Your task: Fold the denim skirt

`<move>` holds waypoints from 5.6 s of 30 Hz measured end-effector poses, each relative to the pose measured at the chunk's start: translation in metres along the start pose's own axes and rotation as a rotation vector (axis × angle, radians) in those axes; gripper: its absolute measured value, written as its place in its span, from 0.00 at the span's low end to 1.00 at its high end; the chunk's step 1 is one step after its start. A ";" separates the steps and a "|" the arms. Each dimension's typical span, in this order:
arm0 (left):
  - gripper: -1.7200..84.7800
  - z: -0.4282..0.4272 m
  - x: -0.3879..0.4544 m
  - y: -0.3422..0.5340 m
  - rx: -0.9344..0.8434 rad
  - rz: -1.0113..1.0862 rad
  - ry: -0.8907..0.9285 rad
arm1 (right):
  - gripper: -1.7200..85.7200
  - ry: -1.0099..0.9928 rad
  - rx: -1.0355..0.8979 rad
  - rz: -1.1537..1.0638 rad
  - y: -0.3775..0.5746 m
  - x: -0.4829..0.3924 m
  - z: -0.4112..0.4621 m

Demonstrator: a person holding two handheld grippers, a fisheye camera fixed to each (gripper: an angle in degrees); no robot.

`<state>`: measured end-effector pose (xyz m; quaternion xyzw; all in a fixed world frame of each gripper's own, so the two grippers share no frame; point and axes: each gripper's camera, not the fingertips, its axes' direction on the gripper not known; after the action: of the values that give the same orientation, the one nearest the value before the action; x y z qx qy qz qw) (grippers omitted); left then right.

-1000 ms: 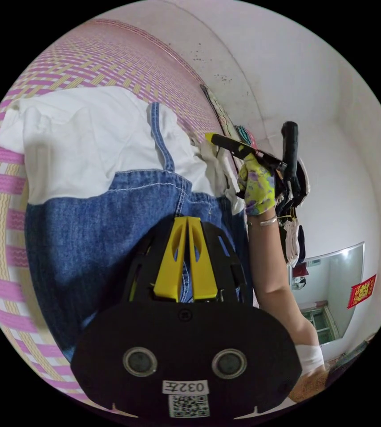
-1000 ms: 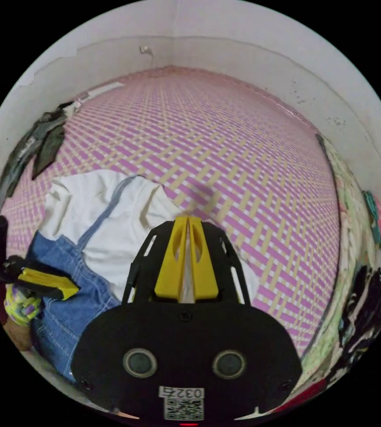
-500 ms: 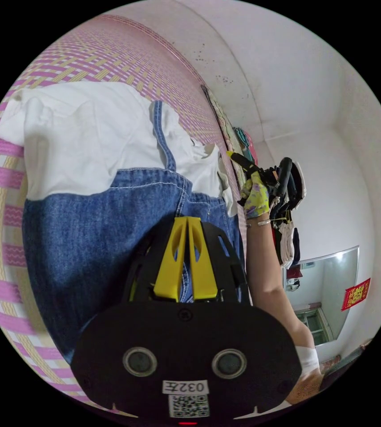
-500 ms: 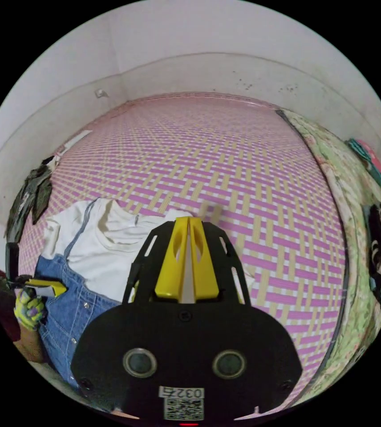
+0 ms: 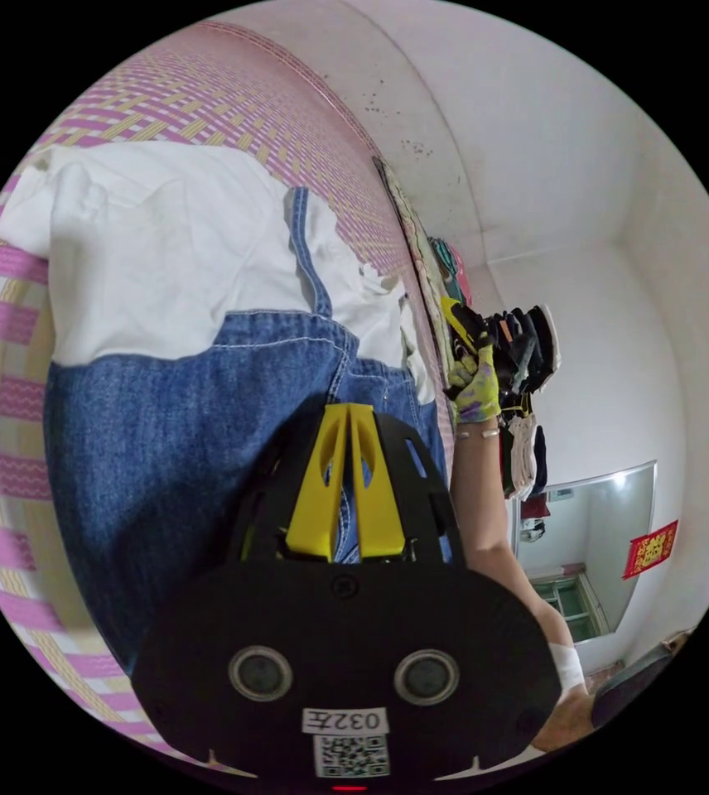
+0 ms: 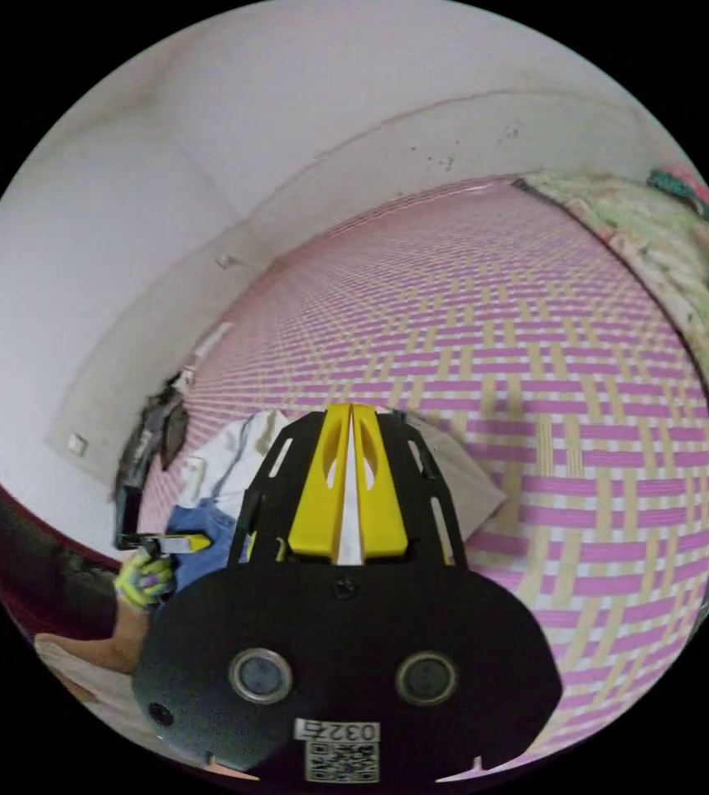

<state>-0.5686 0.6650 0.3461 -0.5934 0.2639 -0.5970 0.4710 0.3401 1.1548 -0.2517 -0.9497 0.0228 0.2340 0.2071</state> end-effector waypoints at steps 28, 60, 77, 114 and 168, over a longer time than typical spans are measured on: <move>0.01 0.028 0.001 0.005 0.122 0.040 0.000 | 0.02 0.249 -0.136 -0.454 0.044 -0.097 0.105; 0.01 0.105 0.005 0.054 0.272 -0.005 -0.056 | 0.05 0.185 -0.267 -0.487 0.326 -0.073 0.087; 0.01 0.164 0.064 0.235 -0.045 0.293 -0.709 | 0.02 0.489 -0.329 -0.669 0.417 -0.090 0.214; 0.12 0.094 0.035 0.197 0.053 0.176 -0.181 | 0.13 -0.311 -0.488 -0.360 0.342 0.143 0.094; 0.04 0.142 0.110 -0.101 -0.259 0.155 -0.424 | 0.11 -0.851 -0.239 -0.302 0.239 0.351 0.044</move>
<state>-0.4414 0.6456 0.5072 -0.7386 0.2781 -0.3827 0.4803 0.6000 0.9732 -0.5374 -0.7792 -0.2300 0.5709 0.1190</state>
